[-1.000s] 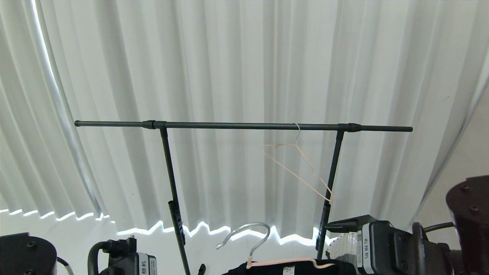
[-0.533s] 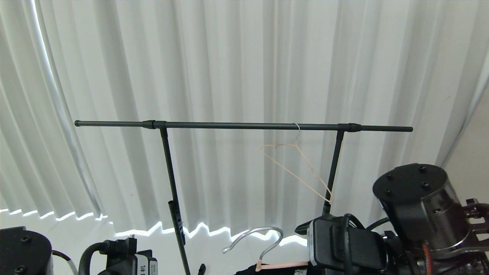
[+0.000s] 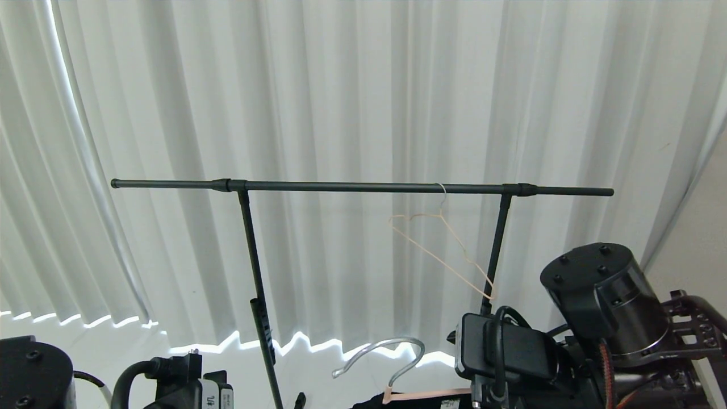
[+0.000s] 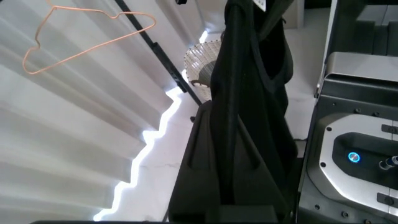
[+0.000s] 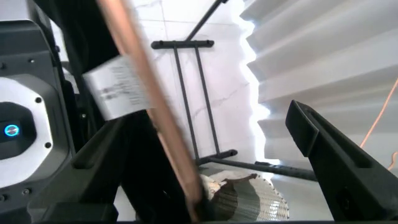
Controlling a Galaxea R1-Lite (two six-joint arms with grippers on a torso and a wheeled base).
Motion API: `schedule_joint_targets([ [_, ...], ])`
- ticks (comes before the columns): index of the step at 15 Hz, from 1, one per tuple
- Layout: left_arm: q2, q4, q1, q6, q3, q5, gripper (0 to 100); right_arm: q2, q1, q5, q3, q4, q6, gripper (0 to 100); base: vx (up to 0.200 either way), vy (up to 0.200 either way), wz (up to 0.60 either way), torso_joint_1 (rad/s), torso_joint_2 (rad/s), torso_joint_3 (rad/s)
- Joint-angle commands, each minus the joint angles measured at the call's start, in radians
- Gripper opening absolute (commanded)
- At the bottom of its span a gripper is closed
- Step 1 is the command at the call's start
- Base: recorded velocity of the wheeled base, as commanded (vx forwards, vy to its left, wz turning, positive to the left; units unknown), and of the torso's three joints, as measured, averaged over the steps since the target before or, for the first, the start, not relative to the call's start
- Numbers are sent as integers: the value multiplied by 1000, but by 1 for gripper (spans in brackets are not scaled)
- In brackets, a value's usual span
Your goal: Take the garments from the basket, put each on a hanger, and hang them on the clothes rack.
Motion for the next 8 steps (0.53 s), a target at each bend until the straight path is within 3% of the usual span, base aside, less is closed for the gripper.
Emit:
schedule_joint_targets([
  [1,0,-2,-28,2,-3,0,0,-7,-13,0,6,-1,-1,100,0,0,0,0,0,0],
  [2,2,-2,-37,2,-4,2,0,-10,-13,0,6,-1,-1,100,0,0,0,0,0,0],
  [3,2,-2,-39,2,-4,2,0,-10,-13,0,8,-3,-1,0,0,0,0,0,0,0],
  [8,2,-2,-39,2,-6,3,0,-15,-12,-3,14,-4,-2,0,0,0,0,0,0,0],
])
